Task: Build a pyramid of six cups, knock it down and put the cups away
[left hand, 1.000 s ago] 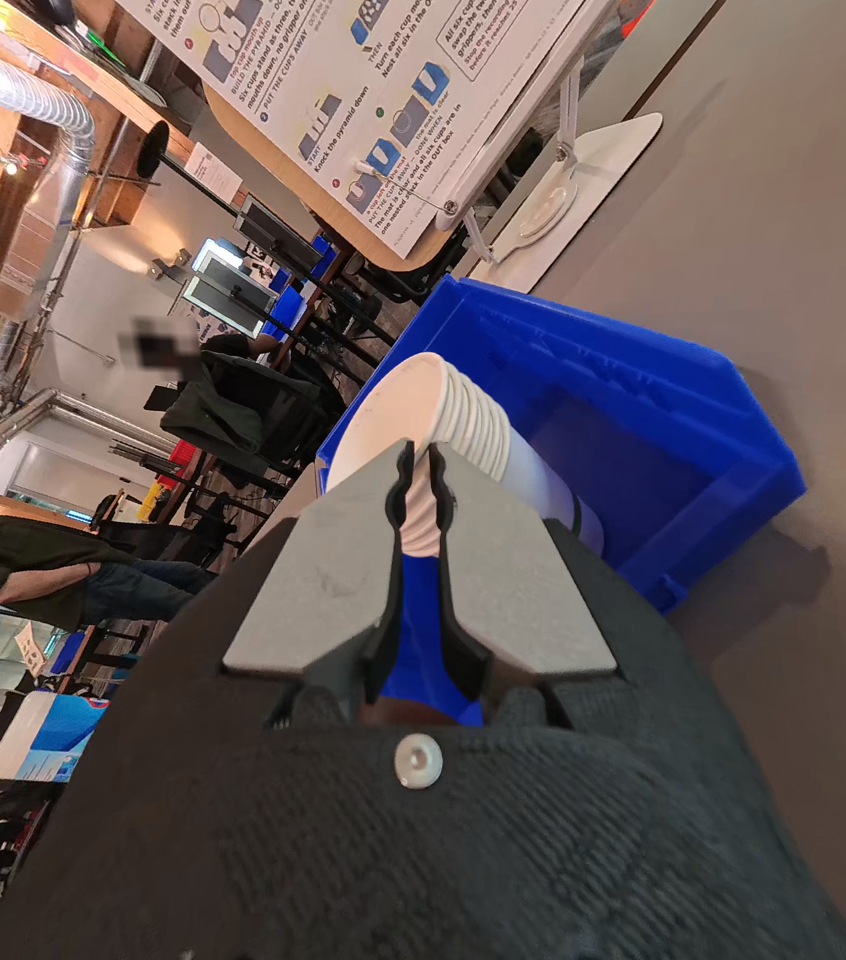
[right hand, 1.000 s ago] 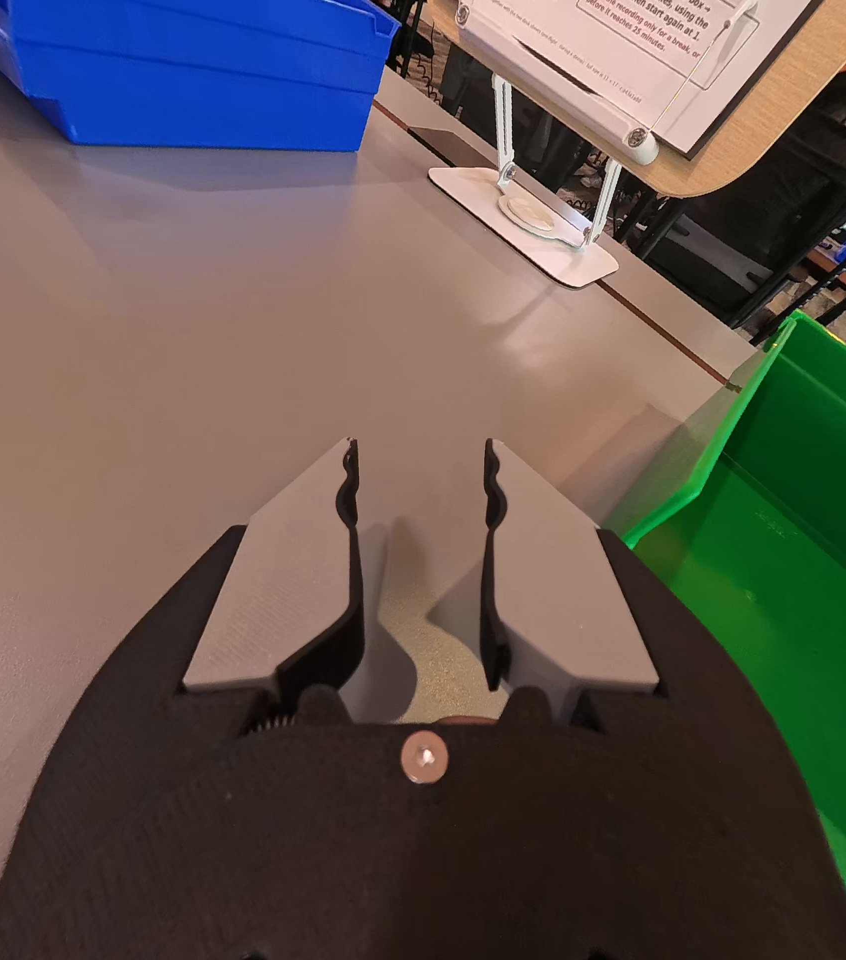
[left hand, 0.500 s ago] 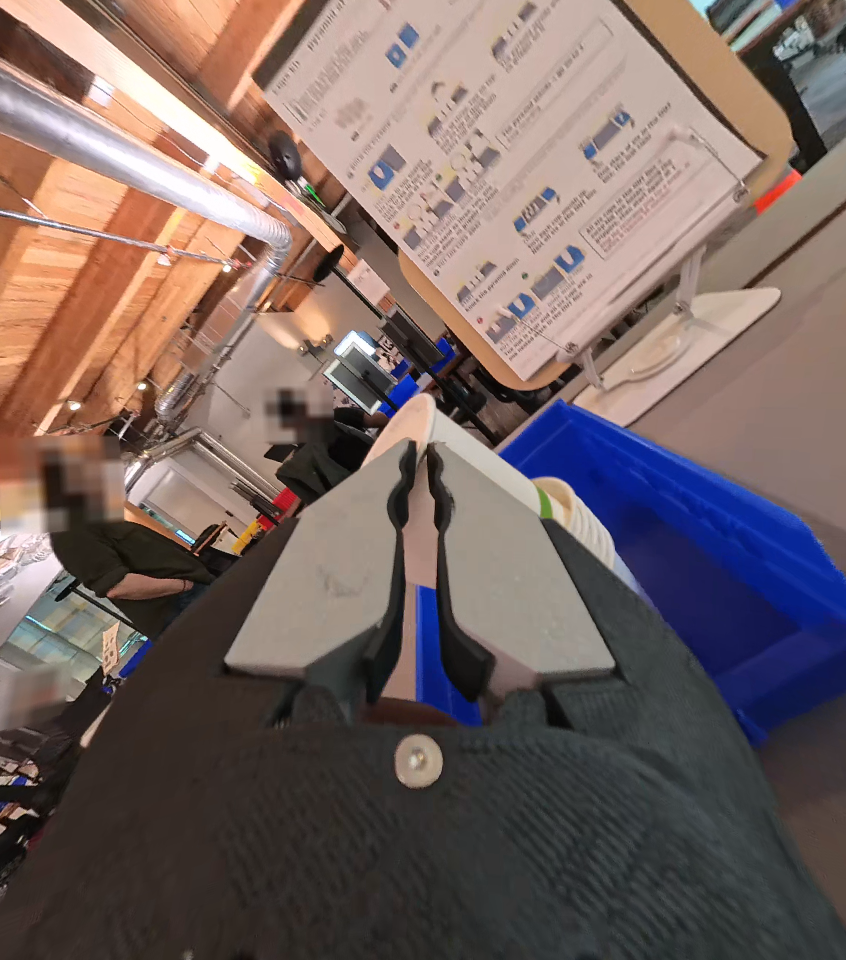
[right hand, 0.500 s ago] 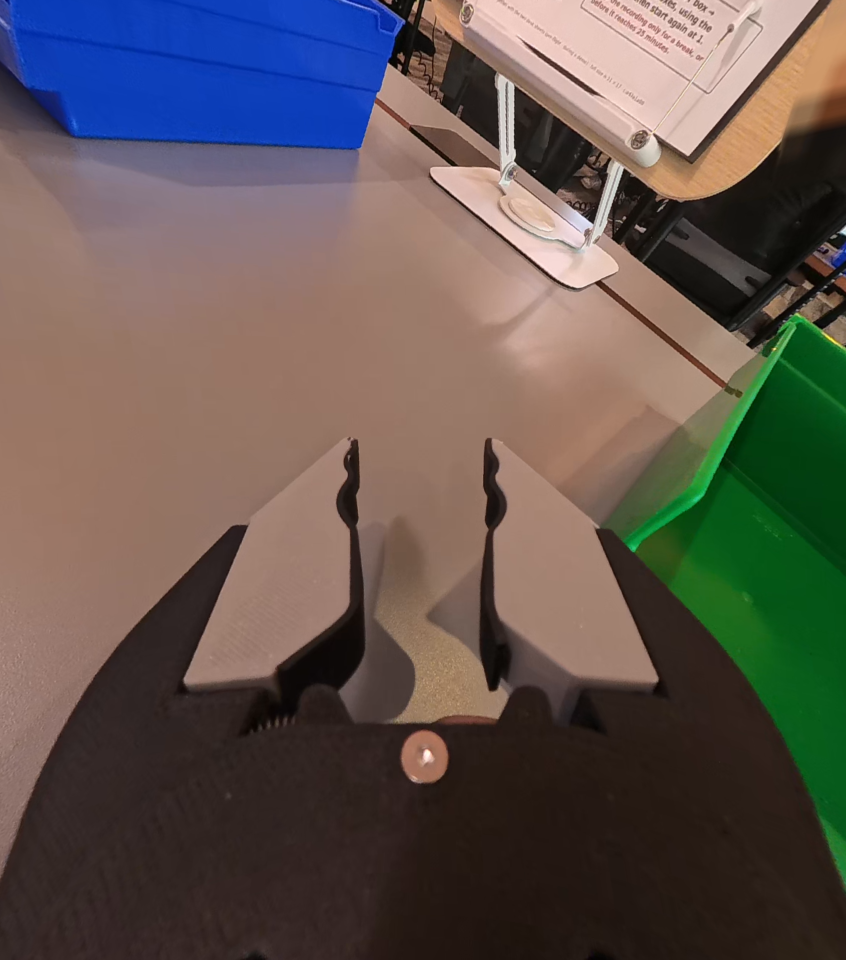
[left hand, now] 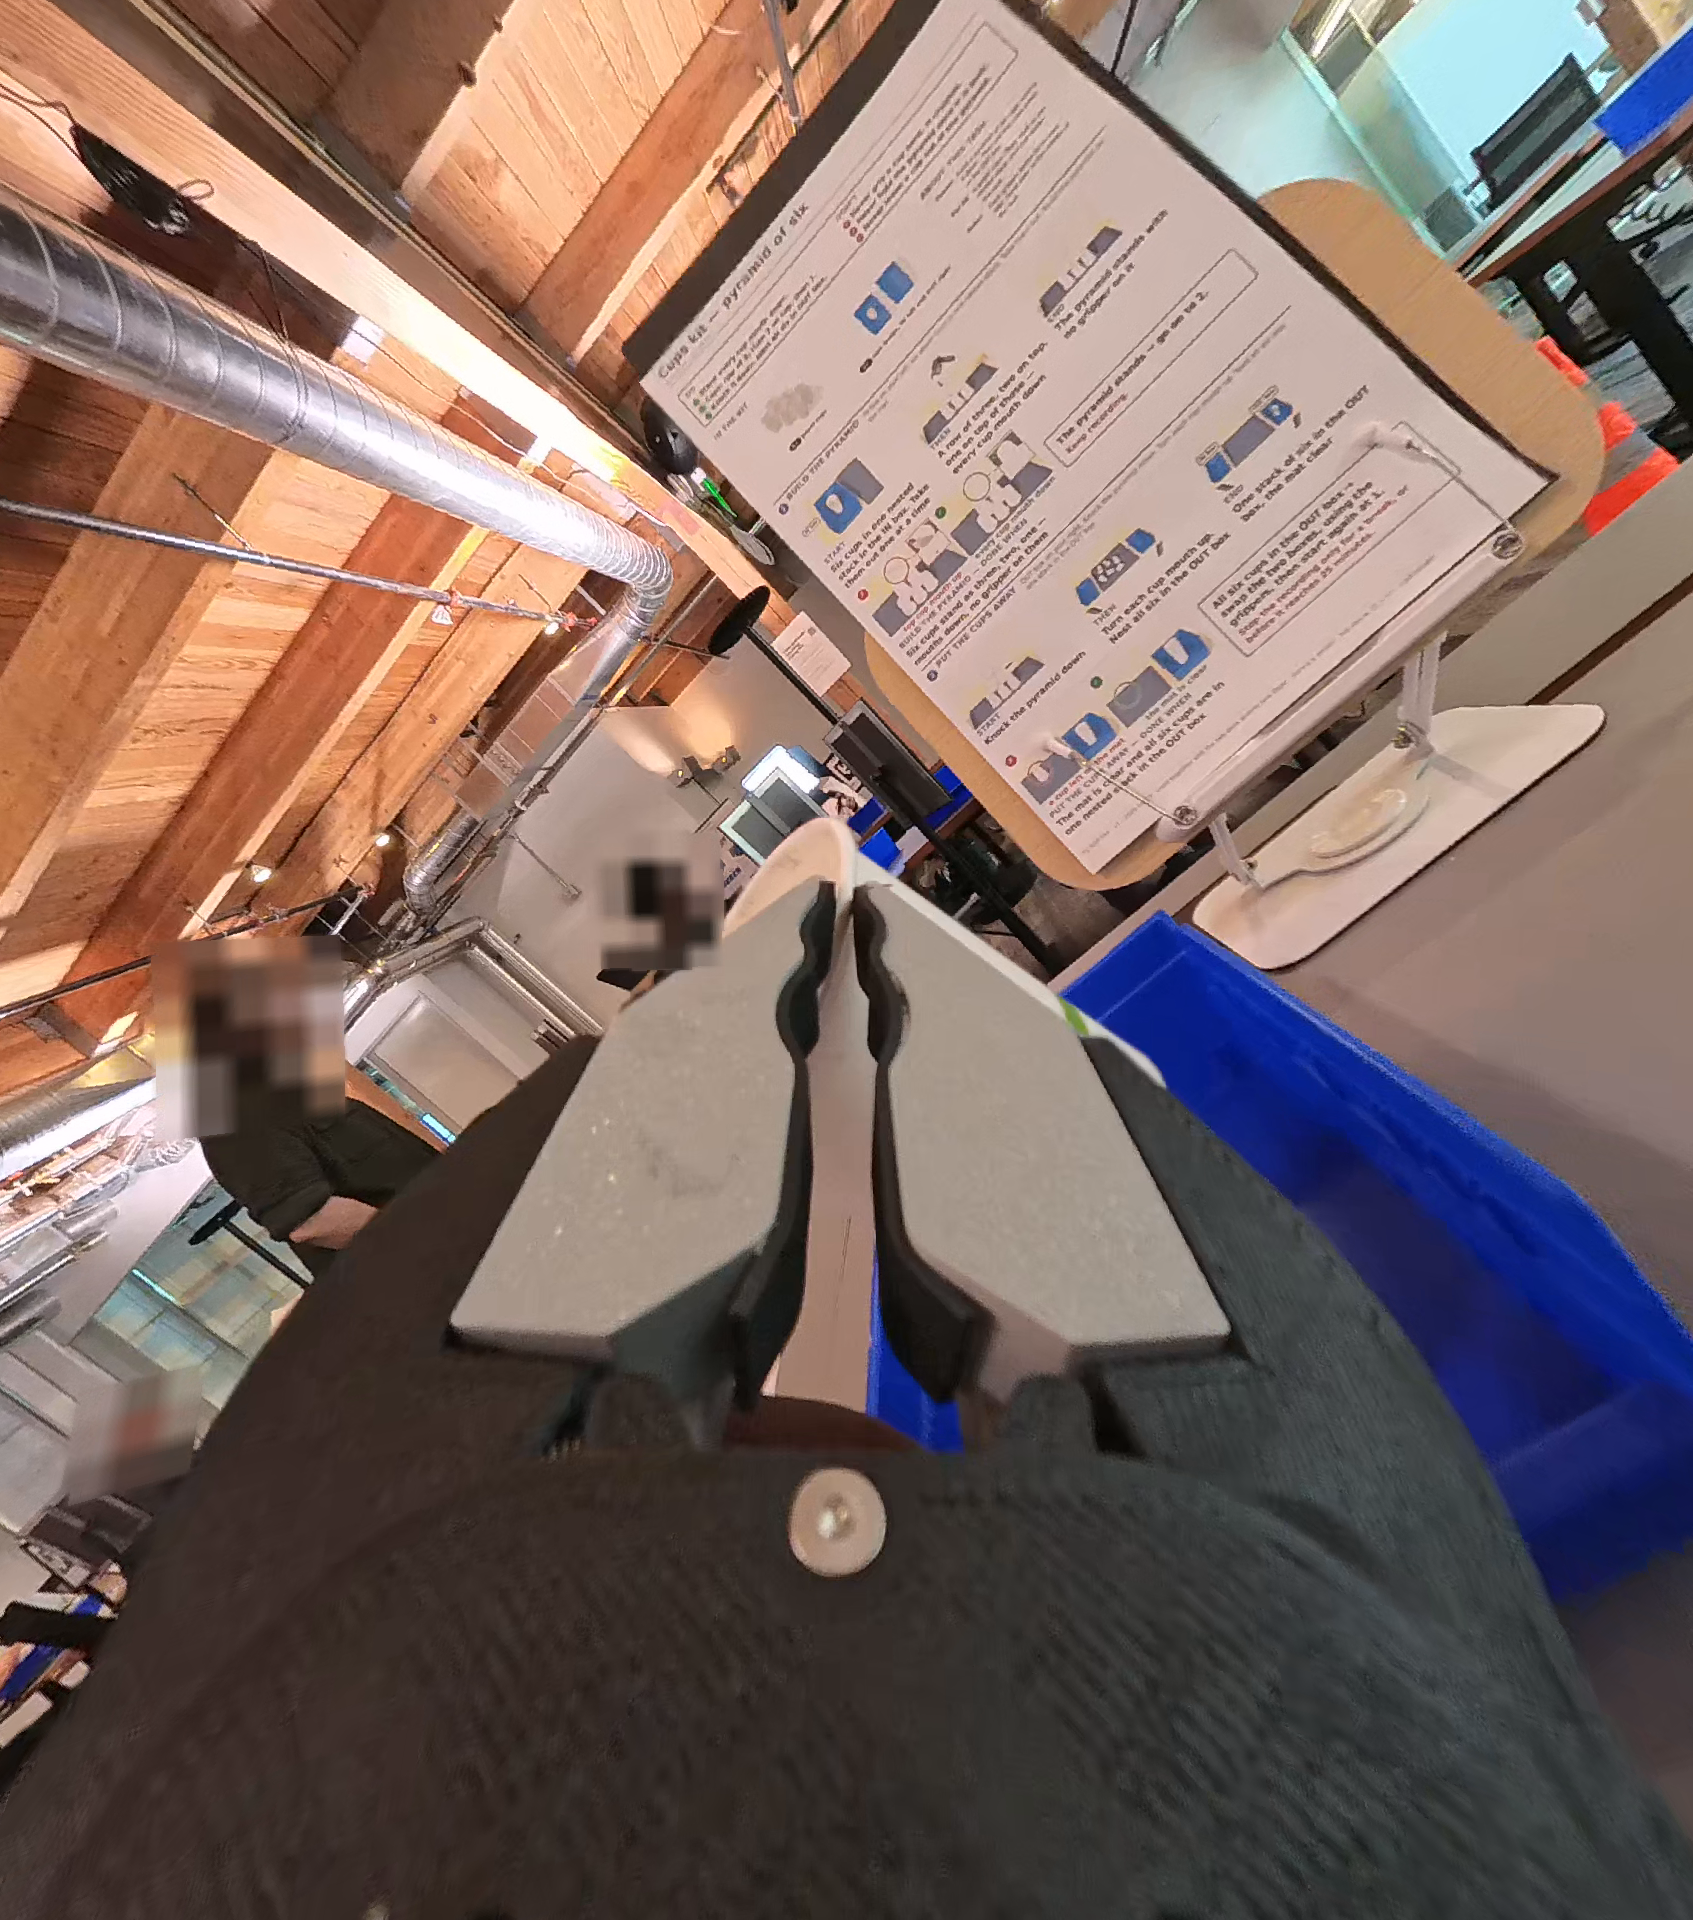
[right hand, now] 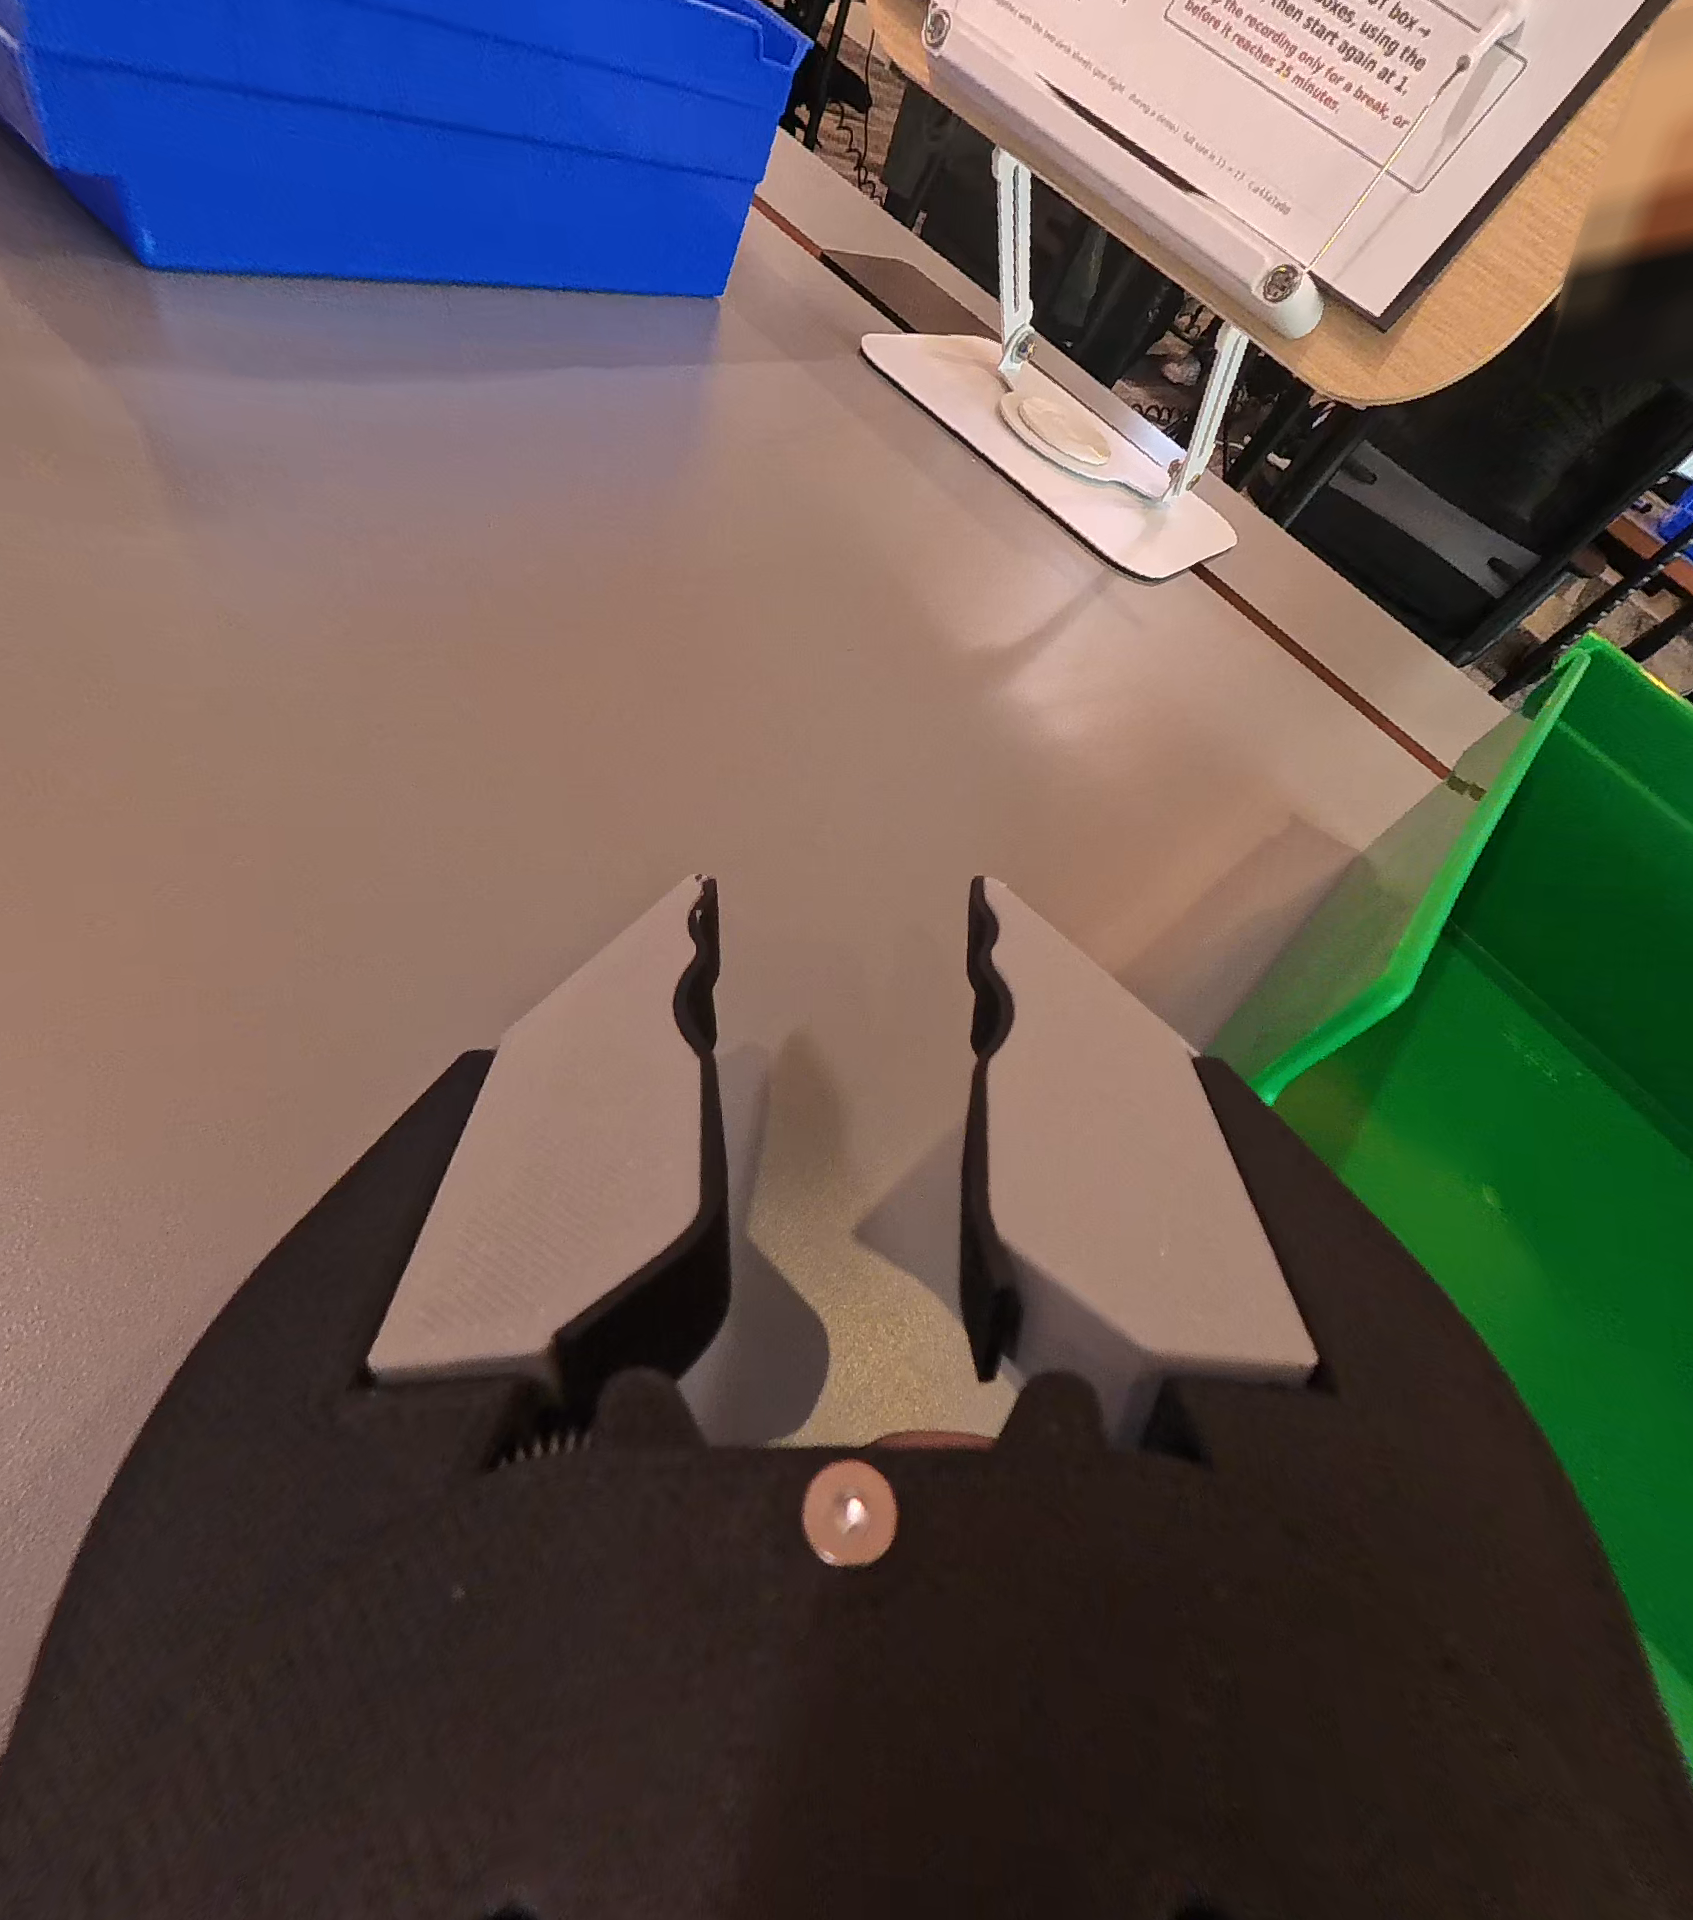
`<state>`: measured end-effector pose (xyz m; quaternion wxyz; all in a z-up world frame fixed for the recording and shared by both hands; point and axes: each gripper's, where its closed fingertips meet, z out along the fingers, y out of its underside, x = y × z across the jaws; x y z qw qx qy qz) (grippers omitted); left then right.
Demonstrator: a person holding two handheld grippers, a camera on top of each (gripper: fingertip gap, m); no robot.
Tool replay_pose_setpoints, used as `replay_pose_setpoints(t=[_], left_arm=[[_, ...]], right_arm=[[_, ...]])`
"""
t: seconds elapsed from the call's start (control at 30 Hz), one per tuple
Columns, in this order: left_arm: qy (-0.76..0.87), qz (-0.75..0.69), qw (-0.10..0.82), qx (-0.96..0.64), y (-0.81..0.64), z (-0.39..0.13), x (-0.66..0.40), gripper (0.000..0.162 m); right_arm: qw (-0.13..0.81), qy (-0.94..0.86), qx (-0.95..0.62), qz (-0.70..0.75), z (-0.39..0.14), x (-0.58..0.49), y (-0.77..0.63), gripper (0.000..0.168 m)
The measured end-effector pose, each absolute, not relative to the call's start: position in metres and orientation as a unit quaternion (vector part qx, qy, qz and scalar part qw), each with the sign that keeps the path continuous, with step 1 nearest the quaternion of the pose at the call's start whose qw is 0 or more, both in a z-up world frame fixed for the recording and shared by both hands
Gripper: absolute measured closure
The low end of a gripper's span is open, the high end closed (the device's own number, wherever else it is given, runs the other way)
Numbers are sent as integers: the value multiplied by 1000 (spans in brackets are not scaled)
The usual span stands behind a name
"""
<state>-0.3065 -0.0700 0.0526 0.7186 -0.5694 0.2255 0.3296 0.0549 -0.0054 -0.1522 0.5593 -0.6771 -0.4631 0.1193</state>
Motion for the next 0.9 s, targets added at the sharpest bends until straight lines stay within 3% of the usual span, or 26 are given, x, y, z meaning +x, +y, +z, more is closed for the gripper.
replay_pose_setpoints(t=[0.9], left_arm=[[254, 279, 726, -575, -55, 45, -269, 162]], right_arm=[[556, -471, -676, 108, -155, 54, -6, 123]])
